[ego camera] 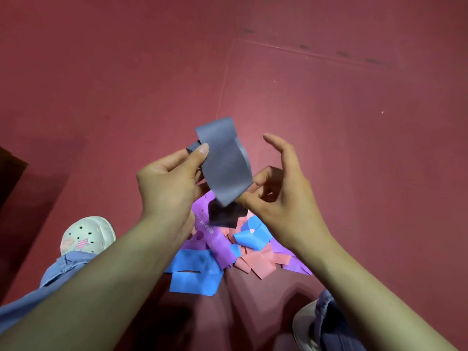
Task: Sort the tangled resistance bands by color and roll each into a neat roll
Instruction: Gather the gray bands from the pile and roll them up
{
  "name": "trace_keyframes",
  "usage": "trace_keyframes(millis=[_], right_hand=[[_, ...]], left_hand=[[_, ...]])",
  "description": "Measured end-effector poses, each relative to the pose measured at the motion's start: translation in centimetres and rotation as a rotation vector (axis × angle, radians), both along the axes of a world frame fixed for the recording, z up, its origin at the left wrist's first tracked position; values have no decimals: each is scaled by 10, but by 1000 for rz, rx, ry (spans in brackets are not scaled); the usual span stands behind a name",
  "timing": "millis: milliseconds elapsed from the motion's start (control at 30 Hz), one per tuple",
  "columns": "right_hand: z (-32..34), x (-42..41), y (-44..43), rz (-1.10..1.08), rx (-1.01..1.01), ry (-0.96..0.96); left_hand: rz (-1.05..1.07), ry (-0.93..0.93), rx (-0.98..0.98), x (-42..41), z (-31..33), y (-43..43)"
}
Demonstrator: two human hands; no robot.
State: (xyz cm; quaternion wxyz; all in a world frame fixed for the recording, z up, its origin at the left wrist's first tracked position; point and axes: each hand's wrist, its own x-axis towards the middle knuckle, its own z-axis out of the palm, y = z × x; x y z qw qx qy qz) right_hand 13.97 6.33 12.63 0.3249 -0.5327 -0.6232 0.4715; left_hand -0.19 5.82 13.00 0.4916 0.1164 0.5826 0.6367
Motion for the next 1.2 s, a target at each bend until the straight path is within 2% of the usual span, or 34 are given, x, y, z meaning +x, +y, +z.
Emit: trace_keyframes(millis=[200, 367, 533, 833, 967, 1200], right_hand=[[11, -6, 9, 40, 261, -21], [14, -3, 14, -38, 215, 69], [15, 6, 20, -91, 204, 63], [20, 9, 22, 48, 64, 83], [19, 6, 17, 113, 3, 67], [12, 4, 18, -52, 38, 15]], left_hand=[[-87, 159, 27, -1, -8, -2], [-181, 238, 6, -4, -17, -3], [-192, 296, 5, -12, -25, 0], [-174, 236, 37, -26, -25, 6], [-266, 188, 50, -16, -21, 2], [-401, 12, 41, -2, -16, -1]])
